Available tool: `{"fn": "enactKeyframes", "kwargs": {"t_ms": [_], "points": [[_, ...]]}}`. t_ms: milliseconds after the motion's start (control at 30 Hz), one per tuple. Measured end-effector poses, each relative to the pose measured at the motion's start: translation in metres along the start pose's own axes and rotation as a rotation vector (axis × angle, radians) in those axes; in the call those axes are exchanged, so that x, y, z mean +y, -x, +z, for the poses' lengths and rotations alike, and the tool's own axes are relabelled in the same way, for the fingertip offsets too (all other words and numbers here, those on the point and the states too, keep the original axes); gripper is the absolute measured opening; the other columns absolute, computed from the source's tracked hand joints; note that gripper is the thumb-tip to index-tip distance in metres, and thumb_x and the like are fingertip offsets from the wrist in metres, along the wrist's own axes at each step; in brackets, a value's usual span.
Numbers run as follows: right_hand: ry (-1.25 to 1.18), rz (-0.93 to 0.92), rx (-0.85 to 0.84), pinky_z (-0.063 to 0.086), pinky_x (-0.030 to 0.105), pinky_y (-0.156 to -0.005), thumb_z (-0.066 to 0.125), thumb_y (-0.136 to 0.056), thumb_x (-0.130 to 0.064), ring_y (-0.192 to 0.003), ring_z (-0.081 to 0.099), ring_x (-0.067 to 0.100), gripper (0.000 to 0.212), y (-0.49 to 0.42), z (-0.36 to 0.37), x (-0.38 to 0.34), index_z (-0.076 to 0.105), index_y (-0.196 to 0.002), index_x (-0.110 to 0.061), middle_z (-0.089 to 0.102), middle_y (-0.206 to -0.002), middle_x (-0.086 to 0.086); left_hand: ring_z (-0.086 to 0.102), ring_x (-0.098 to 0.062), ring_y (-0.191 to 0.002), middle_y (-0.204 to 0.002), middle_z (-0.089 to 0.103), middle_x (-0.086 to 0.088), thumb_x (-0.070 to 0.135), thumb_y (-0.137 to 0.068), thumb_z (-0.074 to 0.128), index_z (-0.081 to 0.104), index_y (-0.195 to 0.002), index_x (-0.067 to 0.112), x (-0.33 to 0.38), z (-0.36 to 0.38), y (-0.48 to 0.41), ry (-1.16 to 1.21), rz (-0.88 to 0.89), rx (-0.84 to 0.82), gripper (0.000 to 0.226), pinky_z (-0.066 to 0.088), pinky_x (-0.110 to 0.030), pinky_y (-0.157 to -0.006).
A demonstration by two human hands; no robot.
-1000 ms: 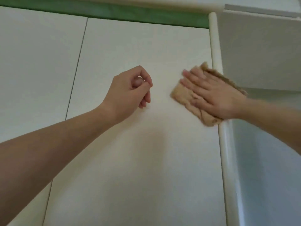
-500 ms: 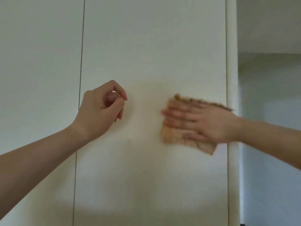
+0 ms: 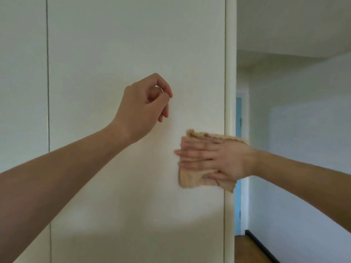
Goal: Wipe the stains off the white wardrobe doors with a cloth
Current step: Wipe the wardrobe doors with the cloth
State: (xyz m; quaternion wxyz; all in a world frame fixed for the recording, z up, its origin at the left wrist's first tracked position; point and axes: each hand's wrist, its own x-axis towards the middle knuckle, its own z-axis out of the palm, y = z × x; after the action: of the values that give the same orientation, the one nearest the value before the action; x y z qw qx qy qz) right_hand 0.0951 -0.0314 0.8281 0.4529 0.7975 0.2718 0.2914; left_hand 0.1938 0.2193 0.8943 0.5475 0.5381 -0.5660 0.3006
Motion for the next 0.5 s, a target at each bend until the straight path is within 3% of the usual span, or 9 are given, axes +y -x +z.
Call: {"fn": "enactKeyframes", "kwargs": {"t_ms": [133, 233, 300, 400, 433, 500], "points": [[0.145, 0.409, 0.164, 0.006, 0.047, -0.131, 0.025, -0.11, -0.047, -0.161, 0.004, 0.027, 0.063, -0.024, -0.05, 0.084, 0.016, -0.166, -0.019, 0.008, -0.174, 0.007, 0.054, -0.021, -0.047, -0.054, 0.064, -0.003, -0.001, -0.087, 0.048, 0.062, -0.086, 0.005, 0.008, 0.008, -0.014, 0.016, 0.016, 0.058, 0.015, 0.045, -0.024, -0.051], [0.109, 0.549, 0.275, 0.007, 0.051, -0.13, 0.03, -0.11, -0.041, -0.16, 0.006, 0.033, 0.063, -0.049, -0.042, 0.069, 0.018, -0.165, -0.012, 0.011, -0.173, 0.013, 0.053, -0.022, -0.045, -0.055, 0.062, -0.01, -0.001, -0.086, 0.048, 0.061, -0.086, 0.004, 0.004, 0.013, -0.014, 0.066, -0.009, 0.116, 0.014, 0.044, -0.026, -0.049], [0.068, 0.49, 0.28, 0.011, 0.056, -0.128, 0.036, -0.109, -0.039, -0.159, 0.009, 0.037, 0.062, -0.057, -0.019, 0.03, 0.023, -0.163, -0.01, 0.016, -0.171, 0.017, 0.053, -0.022, -0.044, -0.055, 0.062, -0.011, -0.001, -0.086, 0.048, 0.061, -0.086, 0.004, -0.003, 0.016, -0.008, 0.072, -0.02, 0.13, 0.014, 0.044, -0.025, -0.049], [-0.074, 0.132, 0.163, 0.012, 0.055, -0.129, 0.054, -0.106, -0.031, -0.159, 0.012, 0.039, 0.062, -0.042, 0.005, -0.015, 0.034, -0.159, -0.007, 0.023, -0.168, 0.019, 0.053, -0.024, -0.045, -0.053, 0.064, -0.003, 0.0, -0.087, 0.049, 0.062, -0.086, 0.004, -0.007, 0.019, 0.0, 0.016, -0.031, 0.07, 0.014, 0.044, -0.024, -0.048], [-0.071, 0.027, 0.122, 0.013, 0.053, -0.129, 0.055, -0.105, -0.031, -0.159, 0.012, 0.036, 0.062, -0.033, 0.002, -0.009, 0.034, -0.159, -0.008, 0.023, -0.169, 0.017, 0.053, -0.023, -0.046, -0.053, 0.064, -0.002, -0.001, -0.087, 0.049, 0.063, -0.087, 0.004, -0.006, 0.019, 0.001, 0.008, -0.037, 0.057, 0.014, 0.044, -0.025, -0.048], [0.051, 0.042, 0.064, 0.014, 0.052, -0.129, 0.044, -0.108, -0.04, -0.16, 0.011, 0.032, 0.061, -0.022, -0.015, 0.025, 0.029, -0.162, -0.014, 0.019, -0.171, 0.011, 0.053, -0.023, -0.046, -0.053, 0.065, -0.001, -0.001, -0.086, 0.048, 0.063, -0.086, 0.006, -0.004, 0.016, -0.002, 0.003, -0.033, 0.058, 0.016, 0.044, -0.025, -0.047]]}}
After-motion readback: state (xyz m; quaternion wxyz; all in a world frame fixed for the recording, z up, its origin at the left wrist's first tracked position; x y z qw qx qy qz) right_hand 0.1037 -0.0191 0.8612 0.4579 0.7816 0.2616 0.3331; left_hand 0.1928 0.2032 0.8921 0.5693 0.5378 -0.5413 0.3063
